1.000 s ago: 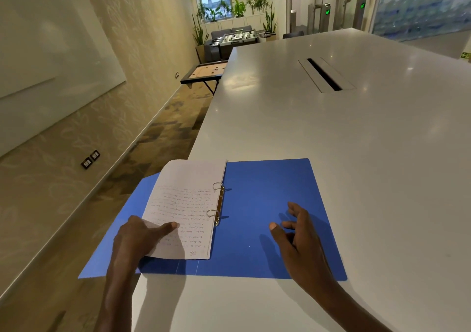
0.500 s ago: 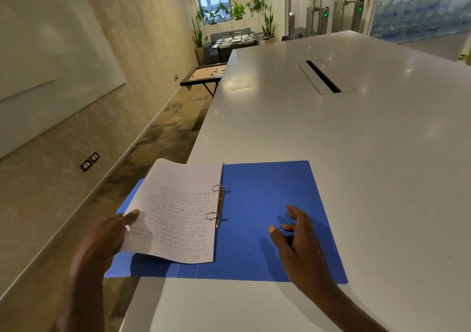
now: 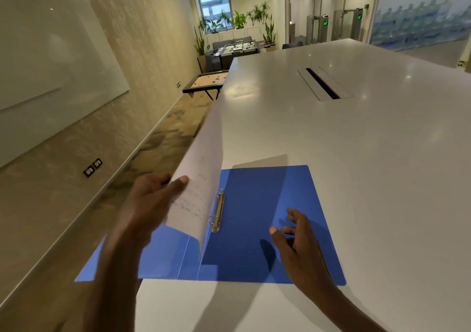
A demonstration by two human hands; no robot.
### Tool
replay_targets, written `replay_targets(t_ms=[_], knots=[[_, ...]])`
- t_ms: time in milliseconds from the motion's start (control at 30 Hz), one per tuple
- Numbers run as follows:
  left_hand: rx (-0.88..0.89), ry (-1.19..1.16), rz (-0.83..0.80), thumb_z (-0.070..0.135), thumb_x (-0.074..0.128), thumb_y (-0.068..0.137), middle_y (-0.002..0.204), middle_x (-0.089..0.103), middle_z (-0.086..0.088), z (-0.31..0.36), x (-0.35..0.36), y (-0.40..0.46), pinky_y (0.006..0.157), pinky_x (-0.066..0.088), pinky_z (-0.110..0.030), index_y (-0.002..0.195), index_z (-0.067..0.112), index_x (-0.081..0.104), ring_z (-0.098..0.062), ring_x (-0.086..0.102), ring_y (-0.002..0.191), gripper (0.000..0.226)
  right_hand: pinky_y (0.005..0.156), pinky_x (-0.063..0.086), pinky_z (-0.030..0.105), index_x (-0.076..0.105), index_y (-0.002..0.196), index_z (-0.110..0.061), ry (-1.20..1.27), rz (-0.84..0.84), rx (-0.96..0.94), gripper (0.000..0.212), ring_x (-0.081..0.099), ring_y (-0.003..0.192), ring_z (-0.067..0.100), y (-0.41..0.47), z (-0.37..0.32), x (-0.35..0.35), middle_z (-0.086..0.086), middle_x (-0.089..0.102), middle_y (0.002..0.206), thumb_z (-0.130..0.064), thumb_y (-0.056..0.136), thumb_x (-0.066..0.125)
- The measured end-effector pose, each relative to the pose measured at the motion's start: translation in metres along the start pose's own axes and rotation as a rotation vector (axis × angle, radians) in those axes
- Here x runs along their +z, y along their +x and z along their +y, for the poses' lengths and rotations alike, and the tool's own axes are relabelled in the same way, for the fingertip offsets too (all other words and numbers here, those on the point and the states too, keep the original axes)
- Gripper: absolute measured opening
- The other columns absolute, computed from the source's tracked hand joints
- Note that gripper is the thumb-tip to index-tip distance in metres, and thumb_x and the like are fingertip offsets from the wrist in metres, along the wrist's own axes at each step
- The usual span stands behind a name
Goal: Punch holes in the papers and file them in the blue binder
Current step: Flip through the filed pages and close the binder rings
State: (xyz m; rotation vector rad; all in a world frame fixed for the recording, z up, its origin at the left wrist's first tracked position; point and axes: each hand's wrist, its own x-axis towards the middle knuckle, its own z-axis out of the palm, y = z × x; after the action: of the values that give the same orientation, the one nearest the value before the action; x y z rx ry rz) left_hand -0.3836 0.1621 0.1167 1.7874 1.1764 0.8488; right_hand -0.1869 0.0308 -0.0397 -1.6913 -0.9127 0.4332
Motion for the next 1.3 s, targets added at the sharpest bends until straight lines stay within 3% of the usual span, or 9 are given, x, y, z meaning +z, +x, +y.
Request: replay_targets(t_ms=[67, 300, 467, 700, 800, 933, 1033, 1200, 1300], knots=[[0.014, 0.018, -0.072, 0.025, 0.059, 0.094, 0.059, 0.07, -0.002, 0.01, 0.022, -0.002, 0.051, 0.044, -0.03, 0.07, 0.02, 0.07, -0.016, 0.066, 0.051, 0.027, 0.067, 0.049, 0.012, 0.039, 0.133, -0.021, 0.05, 0.001, 0.019, 0.083, 0.059, 0.1, 0.006, 0.001, -0.001, -0.002, -0.007, 0.054, 0.119, -0.075, 0.071, 0.05], [0.016, 0.122, -0.215, 0.032, 0.056, 0.095, 0.075, 0.073, -0.006, 0.016, 0.085, -0.006, 0.061, 0.054, -0.033, 0.086, 0.019, 0.069, -0.017, 0.071, 0.065, 0.021, 0.084, 0.055, 0.034, 0.041, 0.126, -0.03, 0.191, 0.019, 0.145, 0.105, 0.064, 0.095, 0.014, 0.005, -0.003, -0.007, -0.006, 0.061, 0.107, -0.099, 0.047, 0.036], [0.032, 0.203, -0.262, 0.032, 0.056, 0.094, 0.078, 0.071, -0.006, 0.003, 0.12, -0.012, 0.057, 0.045, -0.027, 0.088, 0.015, 0.068, -0.024, 0.069, 0.075, 0.021, 0.072, 0.048, 0.026, 0.048, 0.125, -0.018, 0.486, 0.036, 0.304, 0.069, 0.065, 0.093, 0.017, 0.012, -0.001, -0.01, 0.006, 0.063, 0.108, -0.067, 0.076, 0.052], [-0.007, 0.288, -0.287, 0.029, 0.058, 0.093, 0.081, 0.066, -0.02, -0.031, 0.152, -0.013, 0.057, 0.04, -0.024, 0.088, -0.001, 0.065, -0.017, 0.052, 0.064, 0.031, 0.057, 0.05, 0.015, 0.048, 0.121, -0.018, 0.603, 0.045, 0.337, 0.084, 0.064, 0.088, 0.013, 0.016, -0.001, -0.011, 0.008, 0.061, 0.111, -0.076, 0.062, 0.06], [0.002, 0.289, -0.297, 0.032, 0.057, 0.094, 0.075, 0.063, -0.015, -0.037, 0.155, -0.014, 0.057, 0.039, -0.02, 0.087, -0.001, 0.066, -0.013, 0.05, 0.062, 0.035, 0.065, 0.052, 0.018, 0.044, 0.124, -0.022, 0.543, 0.071, 0.288, 0.119, 0.062, 0.096, 0.014, 0.013, -0.005, -0.012, 0.002, 0.059, 0.112, -0.094, 0.03, 0.055], [-0.06, 0.108, -0.401, 0.053, 0.052, 0.09, 0.082, 0.074, 0.005, -0.034, 0.149, -0.015, 0.072, 0.055, -0.024, 0.09, 0.015, 0.072, -0.009, 0.068, 0.072, 0.042, 0.075, 0.047, 0.017, 0.04, 0.129, -0.025, 0.38, 0.1, 0.196, 0.061, 0.056, 0.105, 0.012, 0.005, -0.01, -0.01, 0.001, 0.052, 0.131, -0.061, 0.082, 0.054], [0.061, 0.296, -0.239, 0.06, 0.05, 0.086, 0.085, 0.068, 0.016, -0.041, 0.147, -0.011, 0.067, 0.044, -0.015, 0.094, 0.021, 0.068, -0.001, 0.061, 0.072, 0.044, 0.071, 0.052, 0.016, 0.042, 0.122, -0.026, 0.237, 0.152, 0.145, 0.043, 0.059, 0.102, 0.011, 0.005, -0.009, -0.012, 0.001, 0.054, 0.128, -0.045, 0.086, 0.055], [0.173, 0.491, -0.251, 0.051, 0.058, 0.088, 0.12, 0.066, 0.007, -0.057, 0.148, -0.014, 0.085, 0.044, -0.019, 0.123, 0.023, 0.061, -0.009, 0.061, 0.108, 0.045, 0.097, 0.044, 0.035, 0.038, 0.137, -0.017, -0.14, 0.196, 0.126, 0.06, 0.04, 0.123, 0.019, 0.006, -0.005, -0.018, 0.006, 0.043, 0.137, -0.026, 0.085, 0.068], [0.205, 0.53, -0.264, 0.051, 0.059, 0.088, 0.122, 0.066, 0.006, -0.06, 0.15, -0.014, 0.086, 0.044, -0.019, 0.124, 0.024, 0.061, -0.008, 0.062, 0.109, 0.045, 0.093, 0.039, 0.024, 0.038, 0.135, -0.015, -0.312, 0.131, 0.074, 0.063, 0.037, 0.121, 0.017, 0.006, 0.001, -0.017, 0.005, 0.043, 0.134, -0.032, 0.083, 0.069]])
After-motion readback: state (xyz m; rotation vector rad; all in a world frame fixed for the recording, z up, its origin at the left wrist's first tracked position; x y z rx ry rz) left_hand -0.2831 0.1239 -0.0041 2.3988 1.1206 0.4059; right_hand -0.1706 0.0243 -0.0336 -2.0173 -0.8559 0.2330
